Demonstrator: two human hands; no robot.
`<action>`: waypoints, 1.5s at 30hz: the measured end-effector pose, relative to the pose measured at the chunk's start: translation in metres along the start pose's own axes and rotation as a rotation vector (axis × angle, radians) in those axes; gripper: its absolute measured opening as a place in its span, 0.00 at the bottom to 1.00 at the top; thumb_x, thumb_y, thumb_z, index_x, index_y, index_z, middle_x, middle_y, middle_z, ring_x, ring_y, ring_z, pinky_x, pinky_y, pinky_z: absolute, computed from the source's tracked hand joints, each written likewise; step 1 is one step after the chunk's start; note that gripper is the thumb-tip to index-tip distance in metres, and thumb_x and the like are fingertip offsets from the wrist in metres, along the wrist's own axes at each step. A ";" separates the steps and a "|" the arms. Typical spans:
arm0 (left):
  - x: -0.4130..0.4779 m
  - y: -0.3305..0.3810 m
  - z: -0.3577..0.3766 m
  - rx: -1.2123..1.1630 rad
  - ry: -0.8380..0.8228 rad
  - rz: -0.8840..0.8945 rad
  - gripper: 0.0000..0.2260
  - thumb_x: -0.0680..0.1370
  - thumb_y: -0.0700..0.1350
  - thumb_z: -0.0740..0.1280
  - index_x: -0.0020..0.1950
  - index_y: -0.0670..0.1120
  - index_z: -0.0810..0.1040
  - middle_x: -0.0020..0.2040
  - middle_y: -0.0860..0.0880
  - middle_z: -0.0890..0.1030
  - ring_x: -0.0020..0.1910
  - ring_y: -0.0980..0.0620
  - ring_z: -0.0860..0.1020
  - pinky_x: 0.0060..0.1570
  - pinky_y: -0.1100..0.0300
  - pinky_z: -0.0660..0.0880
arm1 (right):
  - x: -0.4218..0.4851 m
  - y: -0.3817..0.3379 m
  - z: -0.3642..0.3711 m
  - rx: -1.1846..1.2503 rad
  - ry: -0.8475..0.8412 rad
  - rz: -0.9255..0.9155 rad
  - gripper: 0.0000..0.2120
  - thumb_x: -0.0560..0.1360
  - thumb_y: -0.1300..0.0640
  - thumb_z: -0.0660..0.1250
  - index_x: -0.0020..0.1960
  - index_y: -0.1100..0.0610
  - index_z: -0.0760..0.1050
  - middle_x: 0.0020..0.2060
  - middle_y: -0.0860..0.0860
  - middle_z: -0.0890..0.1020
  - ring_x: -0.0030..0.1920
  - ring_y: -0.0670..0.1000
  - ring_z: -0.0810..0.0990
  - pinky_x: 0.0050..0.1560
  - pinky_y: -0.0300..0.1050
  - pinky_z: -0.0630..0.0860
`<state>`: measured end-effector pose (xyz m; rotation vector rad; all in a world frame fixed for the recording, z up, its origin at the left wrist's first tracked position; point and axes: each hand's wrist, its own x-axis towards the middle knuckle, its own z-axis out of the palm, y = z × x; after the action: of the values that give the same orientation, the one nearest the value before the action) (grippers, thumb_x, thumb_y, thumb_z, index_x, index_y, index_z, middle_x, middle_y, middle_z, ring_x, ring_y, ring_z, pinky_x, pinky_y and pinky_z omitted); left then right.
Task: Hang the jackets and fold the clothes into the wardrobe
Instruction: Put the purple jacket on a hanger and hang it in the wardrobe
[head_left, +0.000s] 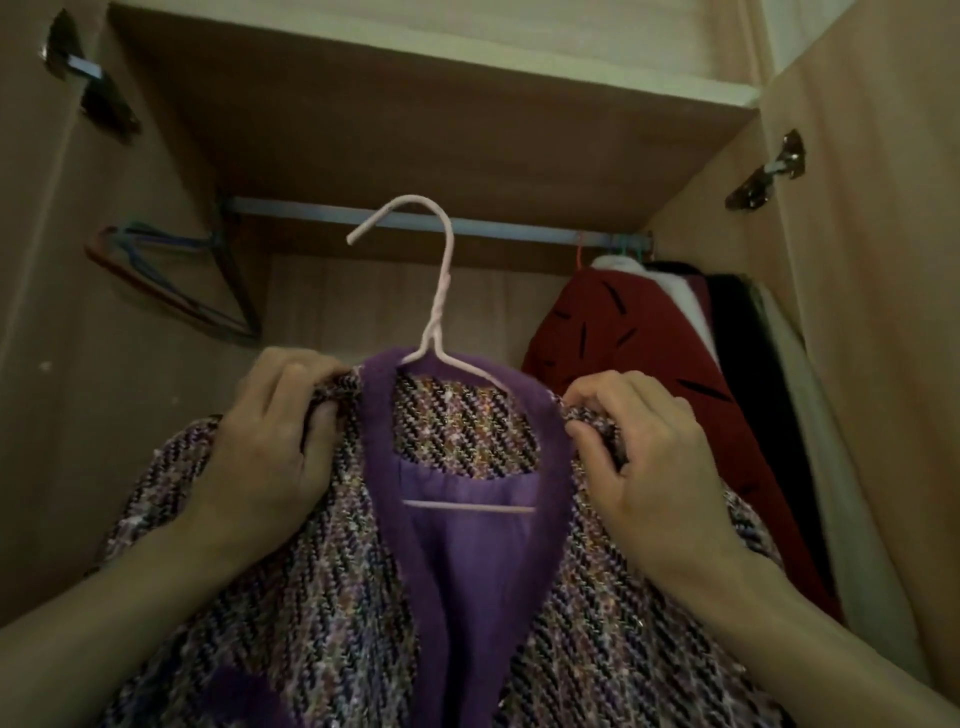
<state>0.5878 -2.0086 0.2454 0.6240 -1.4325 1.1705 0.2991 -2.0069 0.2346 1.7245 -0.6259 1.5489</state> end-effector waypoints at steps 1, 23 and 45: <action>0.003 -0.007 0.011 0.008 0.009 0.002 0.10 0.78 0.35 0.60 0.57 0.34 0.75 0.52 0.38 0.75 0.52 0.41 0.73 0.55 0.55 0.68 | 0.006 0.007 0.007 -0.034 -0.001 -0.013 0.08 0.74 0.59 0.66 0.51 0.50 0.73 0.43 0.46 0.76 0.44 0.53 0.75 0.43 0.55 0.71; 0.019 -0.149 0.200 -0.181 0.175 -0.015 0.11 0.77 0.37 0.61 0.57 0.38 0.78 0.51 0.42 0.76 0.51 0.43 0.73 0.51 0.57 0.68 | 0.081 0.079 0.159 -0.282 0.095 -0.130 0.06 0.73 0.62 0.71 0.49 0.55 0.79 0.44 0.50 0.79 0.45 0.53 0.76 0.43 0.54 0.76; 0.185 -0.152 0.449 -0.330 0.097 -0.031 0.14 0.78 0.37 0.58 0.59 0.52 0.72 0.52 0.49 0.70 0.50 0.47 0.72 0.49 0.45 0.75 | 0.196 0.274 0.196 -0.615 0.091 -0.096 0.07 0.69 0.62 0.73 0.41 0.55 0.76 0.38 0.52 0.74 0.37 0.57 0.75 0.29 0.51 0.74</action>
<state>0.4905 -2.4250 0.5205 0.3533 -1.4850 0.9008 0.2456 -2.3076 0.4769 1.1934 -0.8517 1.1924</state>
